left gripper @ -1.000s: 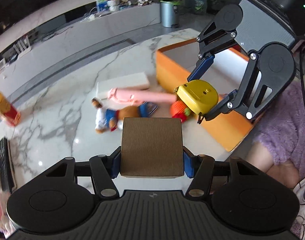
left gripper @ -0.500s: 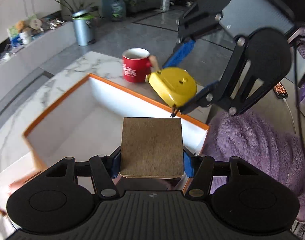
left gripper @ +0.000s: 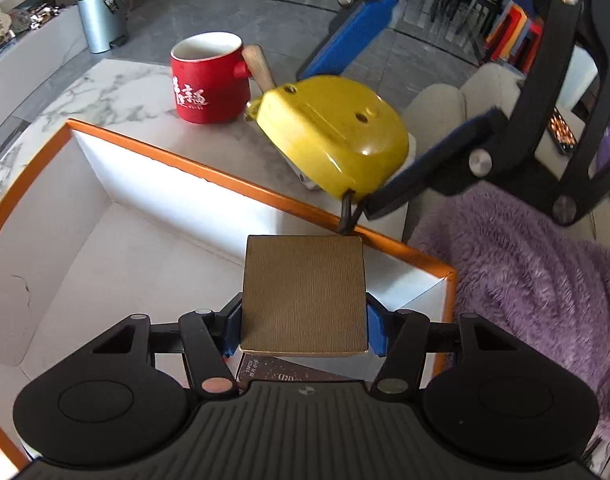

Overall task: Organize objects
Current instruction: 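Carry the brown cube and yellow tape measure over the orange box, then lower the brown cube into the box and open the left tool while the right tool holds the tape measure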

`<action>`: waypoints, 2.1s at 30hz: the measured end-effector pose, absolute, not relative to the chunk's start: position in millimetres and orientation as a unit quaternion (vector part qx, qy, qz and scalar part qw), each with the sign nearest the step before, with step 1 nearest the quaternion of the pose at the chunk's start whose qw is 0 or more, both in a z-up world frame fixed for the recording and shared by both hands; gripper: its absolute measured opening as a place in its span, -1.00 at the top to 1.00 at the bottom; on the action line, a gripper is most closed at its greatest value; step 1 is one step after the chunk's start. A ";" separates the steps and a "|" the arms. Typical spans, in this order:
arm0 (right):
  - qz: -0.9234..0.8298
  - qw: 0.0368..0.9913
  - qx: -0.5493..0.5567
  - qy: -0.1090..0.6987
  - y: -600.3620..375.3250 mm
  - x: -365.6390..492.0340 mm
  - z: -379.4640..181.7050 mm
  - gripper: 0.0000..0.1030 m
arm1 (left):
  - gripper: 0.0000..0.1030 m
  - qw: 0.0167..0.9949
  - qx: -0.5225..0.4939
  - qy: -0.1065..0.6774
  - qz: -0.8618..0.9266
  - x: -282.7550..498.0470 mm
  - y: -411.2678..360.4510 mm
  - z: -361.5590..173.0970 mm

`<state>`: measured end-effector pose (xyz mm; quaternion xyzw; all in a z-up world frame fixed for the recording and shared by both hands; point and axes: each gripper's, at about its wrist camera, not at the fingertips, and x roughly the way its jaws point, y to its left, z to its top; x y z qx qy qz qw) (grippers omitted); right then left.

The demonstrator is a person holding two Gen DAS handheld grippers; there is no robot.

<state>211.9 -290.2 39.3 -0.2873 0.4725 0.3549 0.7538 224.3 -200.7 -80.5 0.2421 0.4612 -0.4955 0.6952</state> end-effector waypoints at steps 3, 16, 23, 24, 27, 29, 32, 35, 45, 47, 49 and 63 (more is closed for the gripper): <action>0.357 0.752 -0.282 0.477 -291.7 216.4 35.7 -0.20 | -0.32 0.687 0.236 0.463 -0.508 225.7 -198.4 -84.1; 0.359 0.749 -0.280 0.481 -284.9 221.8 32.9 -0.20 | -0.32 0.689 0.157 0.461 -0.537 234.6 -176.1 -86.9; 0.354 0.747 -0.285 0.485 -286.1 218.0 34.5 -0.20 | -0.31 0.675 0.000 0.492 -0.550 257.7 -146.4 -97.2; 0.353 0.748 -0.284 0.485 -286.1 217.4 35.1 -0.20 | -0.31 0.675 -0.013 0.494 -0.548 258.8 -144.5 -98.6; 0.354 0.747 -0.282 0.487 -285.8 216.8 35.8 -0.20 | -0.32 0.682 0.000 0.493 -0.540 254.3 -149.7 -103.9; 0.354 0.745 -0.284 0.489 -284.5 215.6 35.9 -0.20 | -0.32 0.683 0.021 0.487 -0.544 246.6 -157.2 -103.4; 0.354 0.743 -0.287 0.490 -282.6 214.4 36.8 -0.20 | -0.32 0.683 0.066 0.474 -0.551 238.4 -168.2 -99.6; 0.355 0.742 -0.288 0.490 -282.0 213.6 37.5 -0.20 | -0.32 0.675 0.123 0.460 -0.564 229.4 -175.9 -94.1; 0.361 0.738 -0.291 0.490 -274.5 209.6 41.8 -0.20 | -0.34 0.656 0.202 0.439 -0.580 227.5 -196.9 -99.6; 0.361 0.737 -0.294 0.490 -273.9 208.1 42.1 -0.20 | -0.35 0.654 0.194 0.449 -0.577 230.0 -196.9 -101.8; 0.362 0.734 -0.296 0.492 -273.5 207.4 41.1 -0.20 | -0.41 0.653 0.190 0.466 -0.567 233.2 -199.0 -103.7; 0.364 0.726 -0.304 0.498 -266.4 212.2 33.3 -0.20 | -0.16 0.641 0.189 0.489 -0.561 231.9 -182.2 -96.6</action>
